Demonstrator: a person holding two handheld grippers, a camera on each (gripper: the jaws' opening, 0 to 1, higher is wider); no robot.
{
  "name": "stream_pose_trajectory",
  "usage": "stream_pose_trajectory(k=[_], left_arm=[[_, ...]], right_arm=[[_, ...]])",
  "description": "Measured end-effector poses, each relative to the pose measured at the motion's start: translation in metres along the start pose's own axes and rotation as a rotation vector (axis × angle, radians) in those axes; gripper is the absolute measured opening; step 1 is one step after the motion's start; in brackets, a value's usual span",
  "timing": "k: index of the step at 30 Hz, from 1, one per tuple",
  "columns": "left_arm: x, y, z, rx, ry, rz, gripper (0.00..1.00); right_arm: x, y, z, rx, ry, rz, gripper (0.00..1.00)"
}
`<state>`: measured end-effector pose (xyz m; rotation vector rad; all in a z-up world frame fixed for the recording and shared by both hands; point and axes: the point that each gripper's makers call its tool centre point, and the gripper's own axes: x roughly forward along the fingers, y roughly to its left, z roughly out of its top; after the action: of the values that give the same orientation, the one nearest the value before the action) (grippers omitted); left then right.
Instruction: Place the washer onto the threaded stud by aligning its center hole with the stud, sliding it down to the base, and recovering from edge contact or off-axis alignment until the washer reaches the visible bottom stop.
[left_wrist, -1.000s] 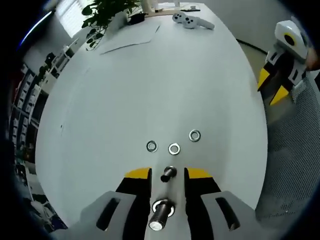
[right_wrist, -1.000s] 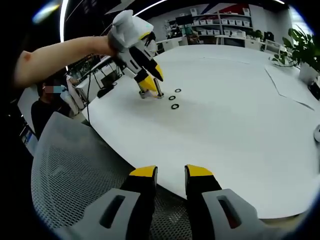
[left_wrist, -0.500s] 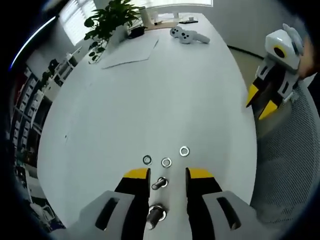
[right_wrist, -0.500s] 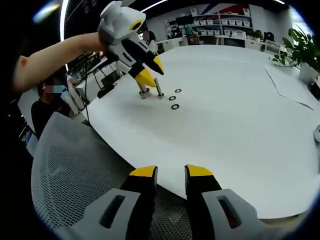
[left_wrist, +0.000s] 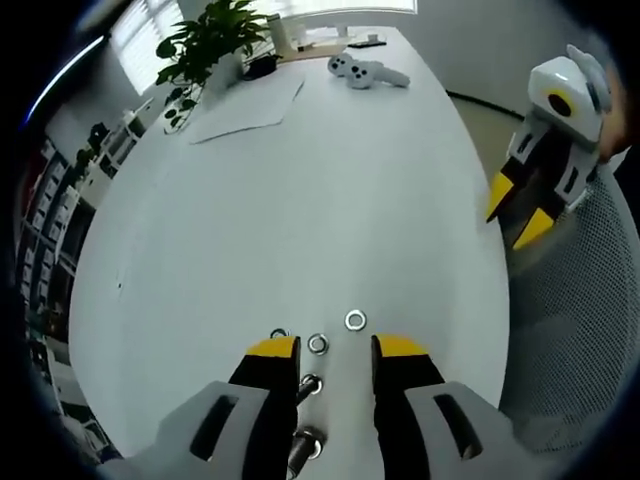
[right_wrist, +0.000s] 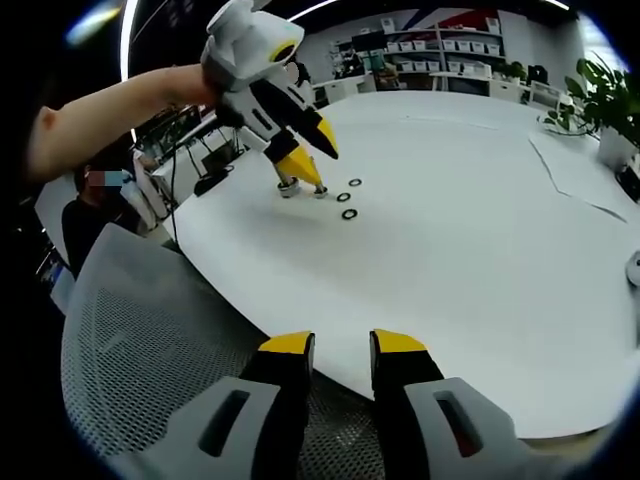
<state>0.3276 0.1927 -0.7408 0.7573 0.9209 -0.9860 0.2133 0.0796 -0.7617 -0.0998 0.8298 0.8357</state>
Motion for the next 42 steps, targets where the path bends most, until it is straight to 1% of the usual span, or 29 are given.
stream_pose_trajectory(k=[4, 11, 14, 17, 20, 23, 25, 29, 30, 32, 35, 38, 42], left_arm=[[0.011, -0.006, 0.003, 0.025, 0.013, -0.021, 0.27], [0.023, -0.012, 0.011, 0.035, 0.016, -0.047, 0.27], [0.030, -0.014, 0.006, 0.051, 0.044, -0.060, 0.27], [0.036, -0.018, 0.002, 0.088, 0.066, -0.085, 0.26], [0.042, -0.019, -0.002, 0.076, 0.086, -0.100, 0.26], [0.047, -0.018, -0.004, 0.070, 0.096, -0.108, 0.26], [0.049, -0.017, -0.005, 0.062, 0.101, -0.111, 0.26], [0.055, -0.020, -0.007, 0.037, 0.111, -0.139, 0.25], [0.055, -0.020, -0.005, 0.047, 0.102, -0.144, 0.24], [0.054, -0.017, -0.005, 0.036, 0.104, -0.136, 0.20], [0.054, -0.016, -0.006, 0.029, 0.103, -0.139, 0.19], [0.053, -0.018, -0.009, 0.062, 0.115, -0.135, 0.18], [0.053, -0.021, -0.009, 0.081, 0.119, -0.138, 0.15]], right_arm=[[0.000, 0.000, 0.000, -0.003, 0.000, 0.003, 0.25], [0.000, -0.001, 0.002, -0.001, -0.011, -0.003, 0.25], [0.000, -0.002, 0.002, 0.003, -0.013, -0.005, 0.25], [0.000, -0.003, 0.003, 0.009, -0.018, -0.012, 0.25], [0.000, -0.004, 0.004, 0.016, -0.028, -0.016, 0.25], [0.000, -0.004, 0.005, 0.016, -0.031, -0.015, 0.25], [-0.001, -0.004, 0.007, 0.022, -0.046, -0.014, 0.25], [-0.001, -0.004, 0.007, 0.022, -0.044, -0.016, 0.25], [-0.001, -0.004, 0.007, 0.022, -0.045, -0.017, 0.25], [-0.001, -0.005, 0.008, 0.024, -0.047, -0.018, 0.25], [-0.001, -0.005, 0.008, 0.024, -0.047, -0.019, 0.25], [-0.001, -0.005, 0.008, 0.026, -0.051, -0.022, 0.25], [-0.001, -0.006, 0.008, 0.021, -0.052, -0.026, 0.25]])
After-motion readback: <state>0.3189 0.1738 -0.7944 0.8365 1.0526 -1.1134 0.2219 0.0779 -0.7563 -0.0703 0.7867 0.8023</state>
